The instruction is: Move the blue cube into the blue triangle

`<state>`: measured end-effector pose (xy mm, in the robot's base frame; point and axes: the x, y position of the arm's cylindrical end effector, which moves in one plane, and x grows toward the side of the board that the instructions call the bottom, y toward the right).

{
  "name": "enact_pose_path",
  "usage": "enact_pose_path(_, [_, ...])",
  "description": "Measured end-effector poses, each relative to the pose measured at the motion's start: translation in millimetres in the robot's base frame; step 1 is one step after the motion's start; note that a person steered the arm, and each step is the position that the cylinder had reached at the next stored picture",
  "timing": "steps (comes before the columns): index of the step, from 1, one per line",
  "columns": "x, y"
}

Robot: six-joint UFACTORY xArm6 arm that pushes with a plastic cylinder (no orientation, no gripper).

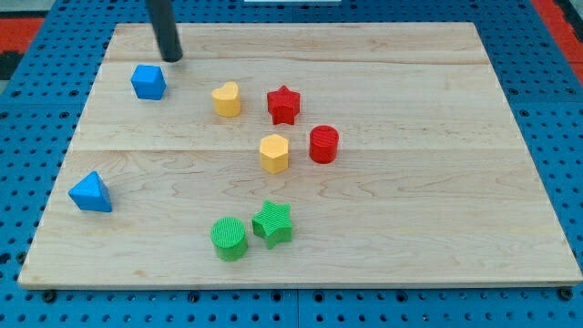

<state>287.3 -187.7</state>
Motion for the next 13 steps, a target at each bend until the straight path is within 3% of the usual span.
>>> enact_pose_path(1, [59,0])
enact_pose_path(2, [74,-11])
enact_pose_path(3, [55,-27])
enact_pose_path(5, [151,-13])
enact_pose_path(6, [113,-5])
enact_pose_path(7, [100,-46])
enact_pose_path(9, [192,-25])
enact_pose_path(10, [183,-9])
enact_pose_path(11, [167,49])
enact_pose_path(13, [167,55])
